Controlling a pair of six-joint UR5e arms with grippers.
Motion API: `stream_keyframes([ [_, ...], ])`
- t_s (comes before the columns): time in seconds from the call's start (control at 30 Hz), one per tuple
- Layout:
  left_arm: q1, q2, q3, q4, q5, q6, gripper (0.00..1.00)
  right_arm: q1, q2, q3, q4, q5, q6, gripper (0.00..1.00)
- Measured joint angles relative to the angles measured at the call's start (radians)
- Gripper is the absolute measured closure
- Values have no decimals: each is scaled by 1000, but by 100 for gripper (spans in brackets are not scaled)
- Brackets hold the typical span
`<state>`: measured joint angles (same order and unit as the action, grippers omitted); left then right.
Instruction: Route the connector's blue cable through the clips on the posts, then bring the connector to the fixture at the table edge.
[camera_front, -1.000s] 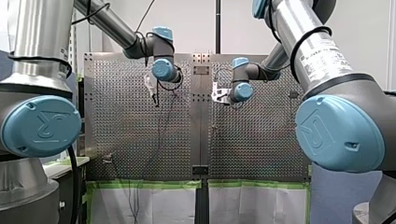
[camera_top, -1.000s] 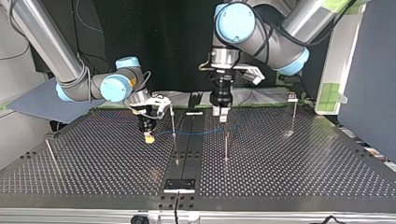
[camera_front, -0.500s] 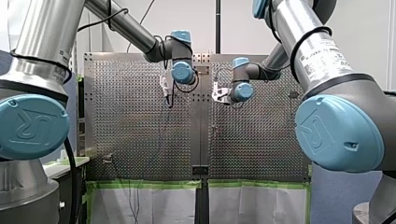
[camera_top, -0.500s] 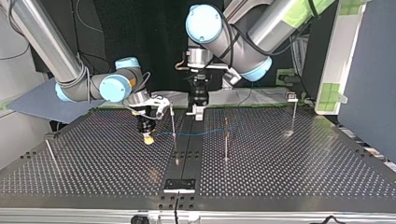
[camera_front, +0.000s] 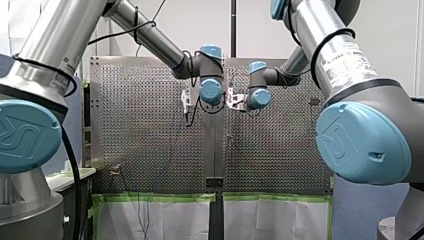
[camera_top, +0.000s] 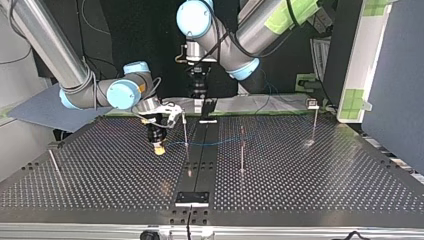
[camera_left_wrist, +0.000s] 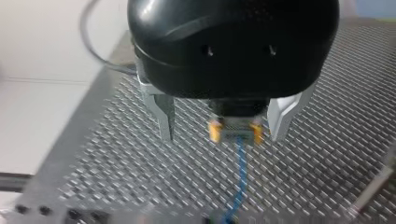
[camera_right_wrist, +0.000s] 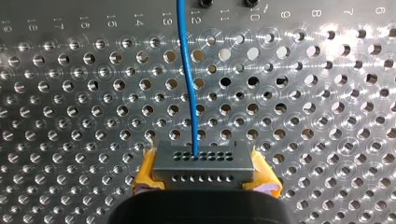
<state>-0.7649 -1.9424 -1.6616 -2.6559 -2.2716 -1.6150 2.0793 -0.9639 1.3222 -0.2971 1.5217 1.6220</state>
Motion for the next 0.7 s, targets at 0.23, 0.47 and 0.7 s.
stream_keyframes([
  [0.23, 45, -43, 11, -13, -36, 21, 2, 0, 0, 0, 4, -1, 0, 100],
  [0.47, 92, -47, 48, -21, -39, 40, 2, 3, 0, 1, 9, -1, 0, 100],
  [0.7, 98, -48, 61, -11, -13, 62, 2, 4, 0, 0, 11, -1, -1, 100],
])
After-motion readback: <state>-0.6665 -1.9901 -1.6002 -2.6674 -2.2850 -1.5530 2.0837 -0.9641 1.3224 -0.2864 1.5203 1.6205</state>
